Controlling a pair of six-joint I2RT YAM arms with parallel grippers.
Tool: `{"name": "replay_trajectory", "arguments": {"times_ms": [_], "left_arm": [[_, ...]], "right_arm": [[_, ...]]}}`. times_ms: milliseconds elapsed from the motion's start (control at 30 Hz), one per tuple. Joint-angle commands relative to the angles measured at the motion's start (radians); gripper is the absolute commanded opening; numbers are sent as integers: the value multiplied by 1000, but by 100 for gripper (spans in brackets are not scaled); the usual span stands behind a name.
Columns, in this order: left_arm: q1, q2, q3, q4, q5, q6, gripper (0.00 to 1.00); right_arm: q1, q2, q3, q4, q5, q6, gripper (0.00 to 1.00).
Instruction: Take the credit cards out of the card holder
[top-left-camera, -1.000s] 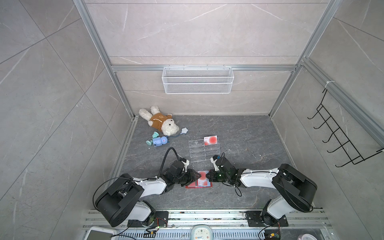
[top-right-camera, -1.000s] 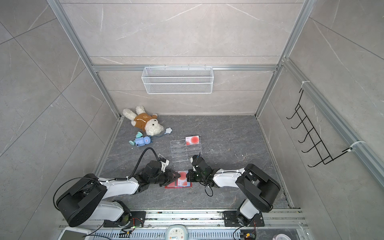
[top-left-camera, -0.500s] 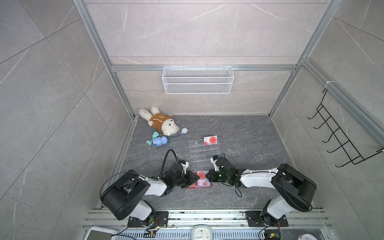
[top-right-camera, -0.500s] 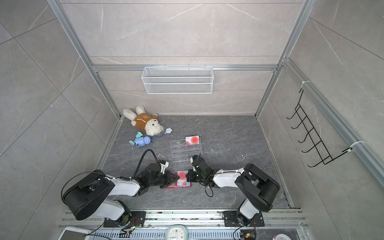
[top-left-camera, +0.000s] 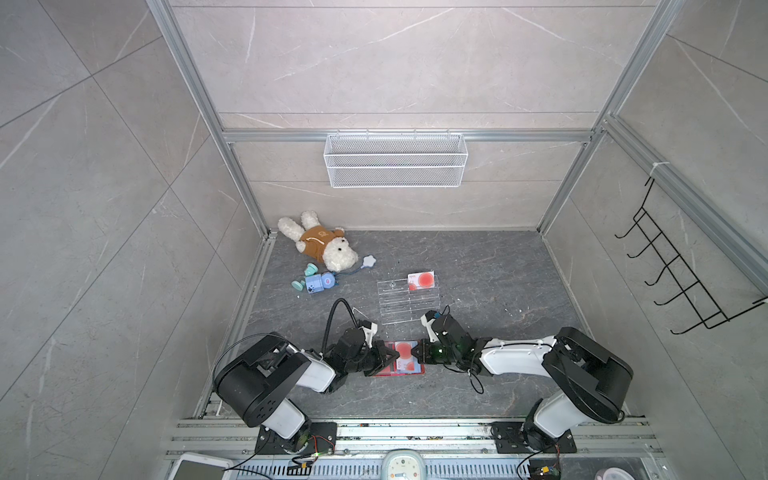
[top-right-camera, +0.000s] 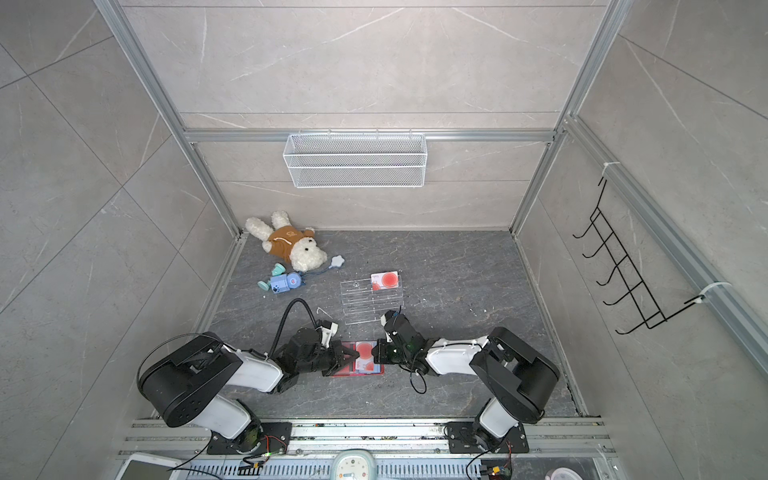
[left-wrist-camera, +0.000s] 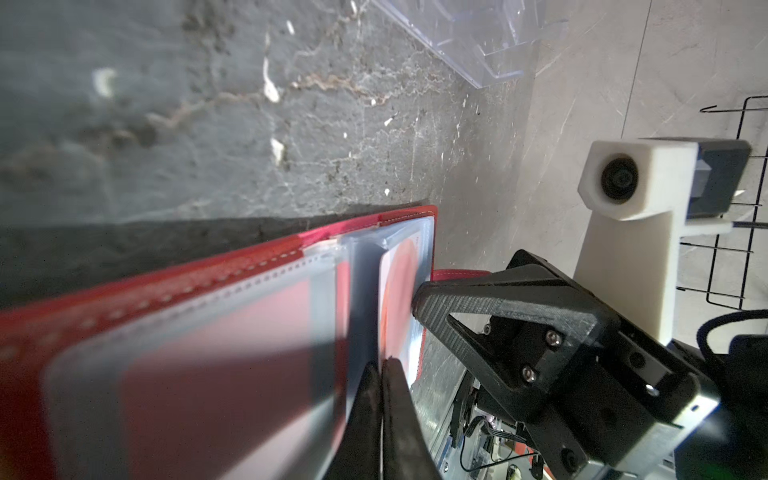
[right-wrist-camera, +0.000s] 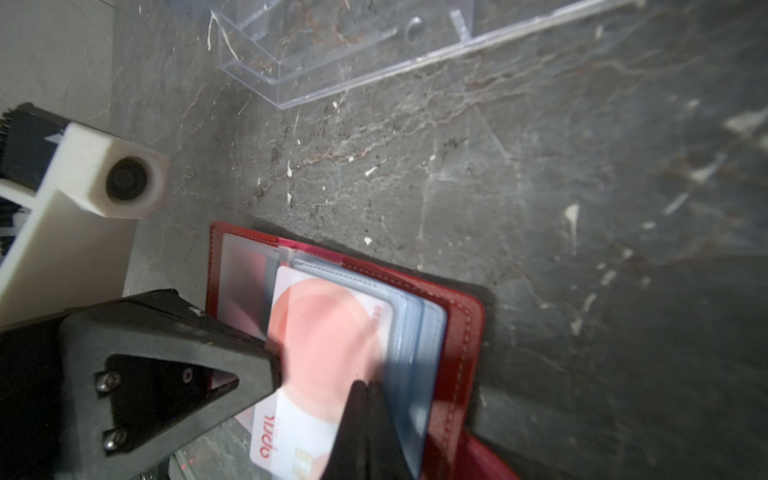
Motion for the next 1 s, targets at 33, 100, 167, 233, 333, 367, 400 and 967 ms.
{"name": "replay_trajectory", "arguments": {"times_ms": [33, 100, 167, 233, 333, 367, 400, 967], "left_arm": [[0, -21, -9, 8, -9, 4, 0], [0, -49, -9, -25, -15, 18, 0], [1, -82, -9, -60, -19, 30, 0], [6, -117, -9, -102, -25, 43, 0], [7, -180, 3, -191, -32, 69, 0], [8, -201, 7, -218, -35, 78, 0], [9, -220, 13, -249, -41, 87, 0], [49, -380, 143, -628, -89, 216, 0]], "right_arm": [[-1, 15, -15, -37, -2, -4, 1], [-1, 16, -12, -49, 5, -4, 5], [-1, 15, -11, -59, 9, -2, 8], [-1, 13, -9, -68, 12, -2, 11], [0, 4, -1, -89, 20, -7, 14], [-1, 2, 3, -95, 20, -9, 15], [-1, -1, 8, -102, 18, -12, 16], [-1, -48, 108, -244, -8, -27, 18]]}}
